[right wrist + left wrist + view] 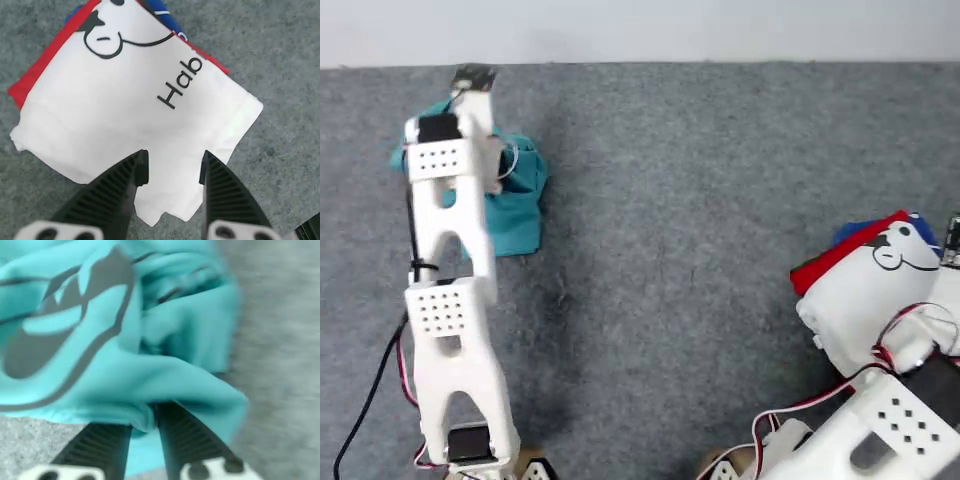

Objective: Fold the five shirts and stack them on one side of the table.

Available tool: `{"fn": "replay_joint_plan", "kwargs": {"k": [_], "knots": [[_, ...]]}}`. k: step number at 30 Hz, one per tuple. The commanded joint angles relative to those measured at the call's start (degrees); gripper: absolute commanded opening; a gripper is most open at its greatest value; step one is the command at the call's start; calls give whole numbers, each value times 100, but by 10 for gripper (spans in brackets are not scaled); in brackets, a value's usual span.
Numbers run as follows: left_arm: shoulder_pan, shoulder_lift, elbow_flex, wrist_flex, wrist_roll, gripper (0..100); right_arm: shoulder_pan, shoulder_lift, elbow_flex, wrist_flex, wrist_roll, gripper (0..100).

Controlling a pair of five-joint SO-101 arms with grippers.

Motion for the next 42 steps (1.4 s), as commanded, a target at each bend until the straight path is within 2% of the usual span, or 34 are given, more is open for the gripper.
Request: {"fn": "replay_joint_plan", "kwargs": {"k": [1, 6, 14, 19, 23, 28, 36, 39, 42], "knots": [[343, -624, -945, 352, 9, 13, -48, -22, -18, 31, -26, 177], [1020, -1653, -1024, 352, 9, 13, -48, -4, -18, 31, -44, 177], [2716, -3508, -787, 352, -9, 13, -40, 4, -18, 31, -44, 177], [3481, -4668, -787, 343, -659, 13, -40, 4, -18, 31, -44, 177], [3684, -5248, -778, 343, -1011, 13, -40, 4, -18, 31, -44, 177], [3684, -5292, -716, 343, -1037, 13, -40, 4, -18, 31, -44, 177], [3763, -5292, 796, 281, -1037, 13, -40, -13, 0, 31, -53, 177], [4105, -5310, 1086, -62, -1046, 13, -48, -22, 185, 22, -53, 177], [4791, -5310, 760, -624, -1055, 13, -48, -31, 475, -180, -53, 177]]}}
